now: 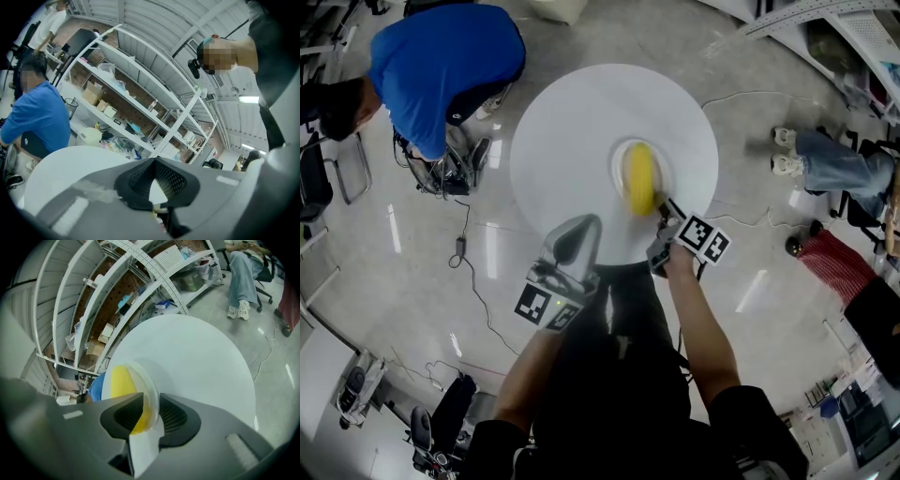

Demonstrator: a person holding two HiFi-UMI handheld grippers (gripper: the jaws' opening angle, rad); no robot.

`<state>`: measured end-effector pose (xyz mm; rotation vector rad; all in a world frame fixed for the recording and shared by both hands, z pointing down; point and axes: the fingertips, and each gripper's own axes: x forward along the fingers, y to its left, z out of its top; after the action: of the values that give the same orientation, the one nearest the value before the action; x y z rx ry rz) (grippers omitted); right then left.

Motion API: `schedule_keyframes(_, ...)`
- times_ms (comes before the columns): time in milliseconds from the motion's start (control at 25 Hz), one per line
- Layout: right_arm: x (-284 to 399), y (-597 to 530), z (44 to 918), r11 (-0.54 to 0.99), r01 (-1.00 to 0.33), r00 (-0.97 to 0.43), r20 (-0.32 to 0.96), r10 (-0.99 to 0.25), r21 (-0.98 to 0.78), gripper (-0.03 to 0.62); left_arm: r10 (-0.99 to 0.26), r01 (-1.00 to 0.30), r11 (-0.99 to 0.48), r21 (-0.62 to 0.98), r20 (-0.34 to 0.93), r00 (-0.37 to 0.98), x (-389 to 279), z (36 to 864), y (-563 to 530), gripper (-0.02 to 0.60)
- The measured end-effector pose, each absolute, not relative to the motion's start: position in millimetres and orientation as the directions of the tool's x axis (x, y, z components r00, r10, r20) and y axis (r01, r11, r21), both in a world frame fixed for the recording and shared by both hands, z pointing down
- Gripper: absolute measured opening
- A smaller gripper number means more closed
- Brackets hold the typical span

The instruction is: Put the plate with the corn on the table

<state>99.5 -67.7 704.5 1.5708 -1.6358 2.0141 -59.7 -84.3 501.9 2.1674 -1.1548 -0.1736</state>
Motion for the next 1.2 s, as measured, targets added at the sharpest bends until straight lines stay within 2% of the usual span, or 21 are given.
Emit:
schedule_keyframes(240,102.4,-68.7,701.3,-0.394,-0.671,-0.425,0.761,-0.489,-0.628,0.120,-0.775,-0.690,-0.386,0.612,0.190,0.603,-59.1,503.3,-84.5,0.006)
schedule_keyframes(720,105.6,-66.8,702.0,-0.414,-0.661,-0.413,0.763,-0.497,-0.626,0.121,-0.779,-0.684,-0.381,0.622,0.183,0.600,-63.7,502.7,-85.2,0.005)
schedule_keyframes(1200,108.1,-56.2,697.8,-0.411,-0.681,-0.392,0.776,-0.495,-0.606,0.100,-0.781,-0.685,-0.391,0.615,0.172,0.601,-67.3,495.1,-77.7,0.005)
